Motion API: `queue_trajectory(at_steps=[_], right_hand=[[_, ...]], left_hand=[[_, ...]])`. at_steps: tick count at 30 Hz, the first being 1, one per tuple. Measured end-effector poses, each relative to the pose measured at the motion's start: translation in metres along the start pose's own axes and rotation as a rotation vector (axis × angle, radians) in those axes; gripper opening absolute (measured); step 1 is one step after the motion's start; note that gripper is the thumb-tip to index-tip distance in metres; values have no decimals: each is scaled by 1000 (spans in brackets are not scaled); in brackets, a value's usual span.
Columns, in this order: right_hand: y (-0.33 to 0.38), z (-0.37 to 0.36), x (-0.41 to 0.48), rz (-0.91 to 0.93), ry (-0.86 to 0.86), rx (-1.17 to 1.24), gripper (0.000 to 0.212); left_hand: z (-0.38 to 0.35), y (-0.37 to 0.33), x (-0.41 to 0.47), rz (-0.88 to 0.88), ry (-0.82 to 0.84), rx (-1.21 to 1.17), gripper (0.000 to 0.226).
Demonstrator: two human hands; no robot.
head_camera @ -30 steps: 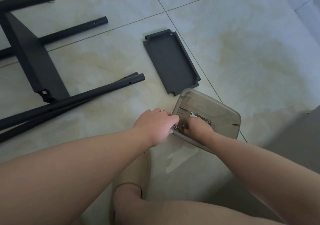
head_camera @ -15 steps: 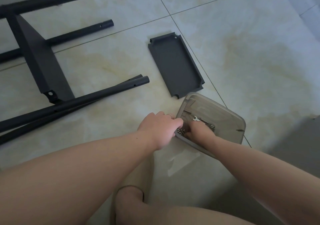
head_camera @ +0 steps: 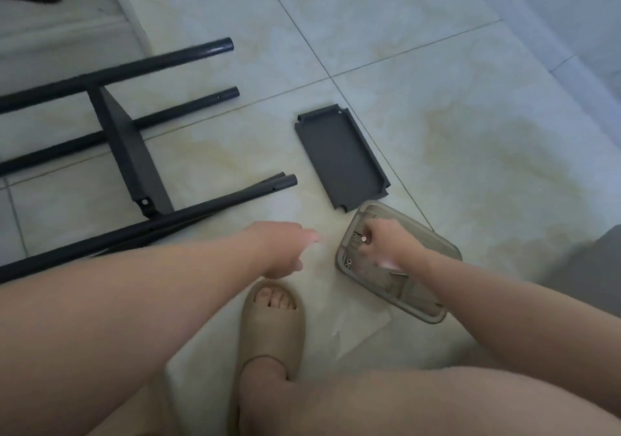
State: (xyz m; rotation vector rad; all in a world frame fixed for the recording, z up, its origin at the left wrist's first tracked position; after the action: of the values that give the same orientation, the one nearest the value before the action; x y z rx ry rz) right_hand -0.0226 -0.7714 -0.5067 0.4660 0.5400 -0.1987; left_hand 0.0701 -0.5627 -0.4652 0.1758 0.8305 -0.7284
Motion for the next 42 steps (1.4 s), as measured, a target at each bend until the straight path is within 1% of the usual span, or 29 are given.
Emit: queue_trajectory(at_steps=[2,5,7,9,11,14,17,20,23,26,30,34,38,40,42], right_hand=[[29,31,-4,45,-92,37,4],[85,75,-12,152,-223,64,8],[126,99,-22,239,-263,34,11],[165,120,-36,319,-289,24,15],[200,134,-53,373,-317,68,17],[246,139,-77,420,-346,96,16],[286,129,-90,465,-332,27,10],[316,119,-91,503,-289,-45,6],[334,109,-79,494,-282,-25,8],[336,99,-58,468,-282,46,7],[331,90,-25,443,-222,111,11],[318,74,9,434,-173,191,10],[300,35,41,454,-155,233,12],[290,17,55,465,-144,246,13],[281,4,65,476,-148,272,15]], left_hand=[[25,20,-20,96,-24,-8,53],[52,52,-59,258,-163,-141,45],[58,70,-91,347,-247,-253,41],[56,87,-125,405,-275,-342,41],[56,104,-157,448,-300,-416,42],[51,120,-197,488,-369,-579,38],[38,132,-225,480,-404,-767,35],[31,149,-236,456,-409,-853,36],[31,167,-236,466,-449,-947,31],[32,183,-225,465,-435,-966,24],[29,212,-204,558,-405,-918,35],[18,236,-169,618,-259,-779,53],[-5,244,-122,550,-89,-722,68],[-16,244,-97,504,-43,-679,69],[-28,245,-78,488,-32,-634,64]])
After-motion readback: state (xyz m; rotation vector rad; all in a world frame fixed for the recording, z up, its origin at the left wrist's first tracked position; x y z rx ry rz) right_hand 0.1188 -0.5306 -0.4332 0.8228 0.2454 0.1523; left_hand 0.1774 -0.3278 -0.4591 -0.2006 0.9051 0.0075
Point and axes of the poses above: each hand's wrist, its own x-axis towards the middle knuckle, its own z-axis out of the back of the hand, y = z × x, the point moved 1 cm from there along x, towards the middle knuckle, and after that the axes turned 15 degrees about z, right-handed, at the moved point
